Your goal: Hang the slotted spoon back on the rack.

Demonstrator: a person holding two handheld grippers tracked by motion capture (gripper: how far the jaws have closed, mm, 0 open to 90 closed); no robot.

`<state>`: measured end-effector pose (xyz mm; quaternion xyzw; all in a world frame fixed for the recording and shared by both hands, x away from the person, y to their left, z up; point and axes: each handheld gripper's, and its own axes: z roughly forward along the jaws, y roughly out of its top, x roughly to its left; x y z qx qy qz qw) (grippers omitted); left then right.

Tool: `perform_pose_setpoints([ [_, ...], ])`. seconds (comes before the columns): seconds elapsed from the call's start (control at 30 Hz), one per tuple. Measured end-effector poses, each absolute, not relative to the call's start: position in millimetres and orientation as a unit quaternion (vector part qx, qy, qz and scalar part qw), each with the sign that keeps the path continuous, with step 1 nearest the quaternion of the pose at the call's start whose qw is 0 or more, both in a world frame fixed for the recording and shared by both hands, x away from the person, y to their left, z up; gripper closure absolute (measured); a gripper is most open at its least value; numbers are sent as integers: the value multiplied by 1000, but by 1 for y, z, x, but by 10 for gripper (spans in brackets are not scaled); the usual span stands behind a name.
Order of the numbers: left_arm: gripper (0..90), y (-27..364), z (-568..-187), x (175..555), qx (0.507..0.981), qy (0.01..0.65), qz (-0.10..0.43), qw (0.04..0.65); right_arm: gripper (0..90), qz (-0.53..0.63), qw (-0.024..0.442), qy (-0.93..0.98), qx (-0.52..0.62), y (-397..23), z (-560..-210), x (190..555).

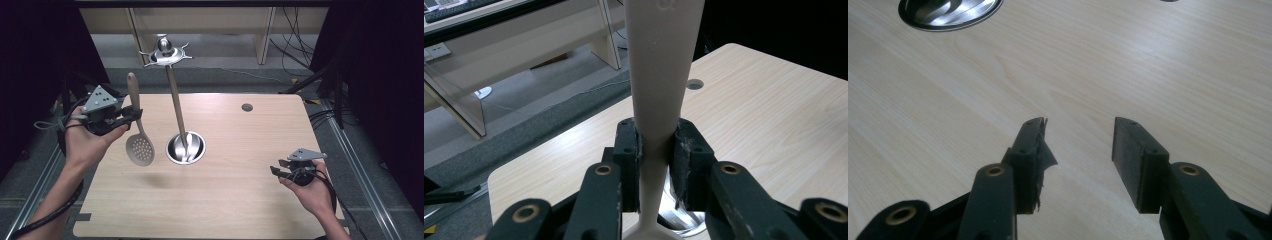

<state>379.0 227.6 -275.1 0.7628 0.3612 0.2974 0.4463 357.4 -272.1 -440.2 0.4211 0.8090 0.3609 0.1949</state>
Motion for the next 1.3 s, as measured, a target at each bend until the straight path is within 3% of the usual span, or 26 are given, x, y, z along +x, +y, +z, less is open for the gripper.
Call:
perform_pose_setpoints([
  [1.3,742,225,-268,399,772,359,300,429,568,358,191,811,421,-272,-441,358],
])
